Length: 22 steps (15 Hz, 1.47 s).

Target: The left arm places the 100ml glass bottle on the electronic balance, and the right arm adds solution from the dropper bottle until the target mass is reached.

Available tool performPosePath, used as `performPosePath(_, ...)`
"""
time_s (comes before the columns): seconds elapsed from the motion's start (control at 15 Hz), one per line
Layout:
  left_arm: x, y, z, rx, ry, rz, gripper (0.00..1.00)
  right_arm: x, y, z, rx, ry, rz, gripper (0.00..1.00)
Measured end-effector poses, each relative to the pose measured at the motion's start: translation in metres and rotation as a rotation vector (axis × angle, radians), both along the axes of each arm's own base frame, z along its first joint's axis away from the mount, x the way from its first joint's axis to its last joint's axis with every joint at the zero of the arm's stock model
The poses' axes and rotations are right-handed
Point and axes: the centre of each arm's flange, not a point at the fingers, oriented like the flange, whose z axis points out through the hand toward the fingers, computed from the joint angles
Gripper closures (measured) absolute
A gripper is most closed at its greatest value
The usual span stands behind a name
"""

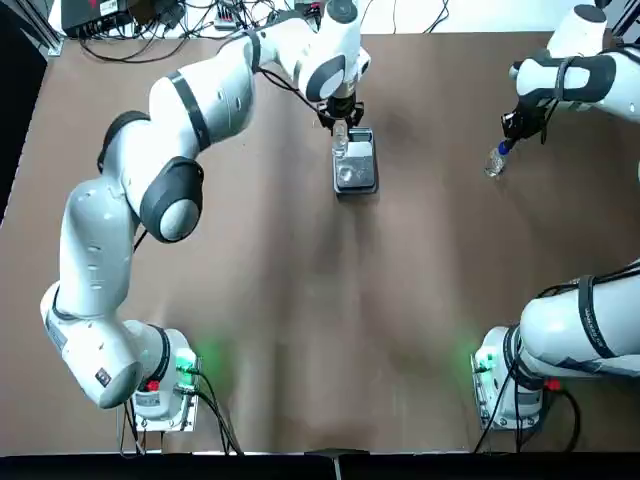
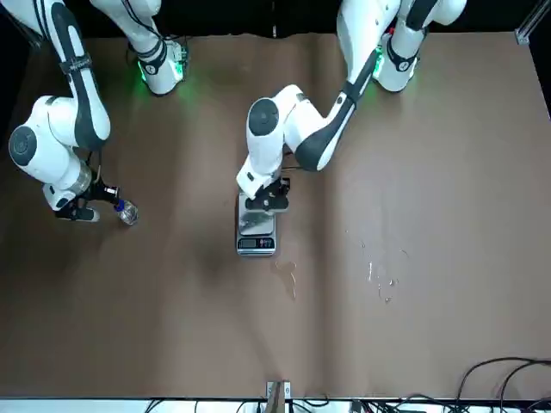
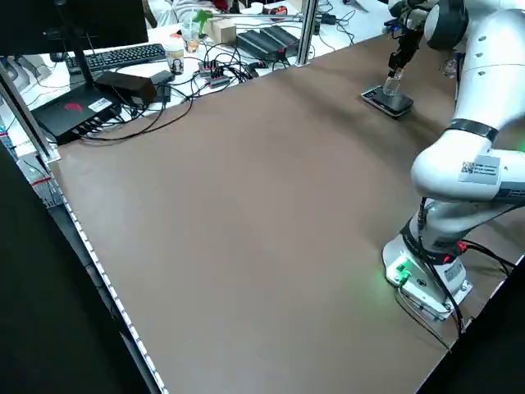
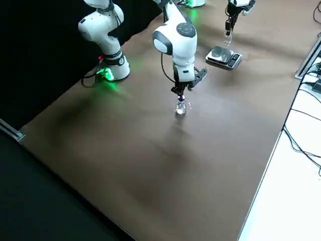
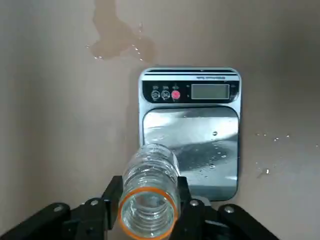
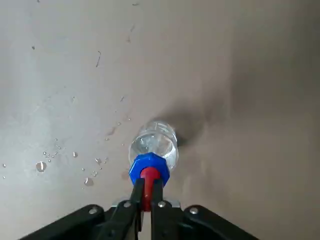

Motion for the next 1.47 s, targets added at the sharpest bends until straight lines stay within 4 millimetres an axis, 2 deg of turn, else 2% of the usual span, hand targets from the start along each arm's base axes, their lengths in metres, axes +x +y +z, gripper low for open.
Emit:
performPosePath(0.27, -0.007, -0.012, -0.014, -0.005, -0.009, 0.01, 0.52, 0.0, 0.0, 0.0, 0.0, 0.0, 0.0, 0.93)
performPosePath(0.87, -0.006, -0.016, -0.012, -0.028, -0.028, 0.018, 0.52, 0.0, 0.0, 0.0, 0.0, -0.001, 0.001, 0.94)
performPosePath(1.27, -0.014, -0.029, -0.042, -0.022, -0.052, 0.002, 0.52, 0.0, 0.0, 0.001, 0.0, 0.0, 0.001, 0.94)
performPosePath(1.47, -0.016, -0.032, -0.04, -0.026, -0.064, -0.004, 0.52, 0.001, 0.0, 0.001, 0.0, 0.001, 0.001, 0.92)
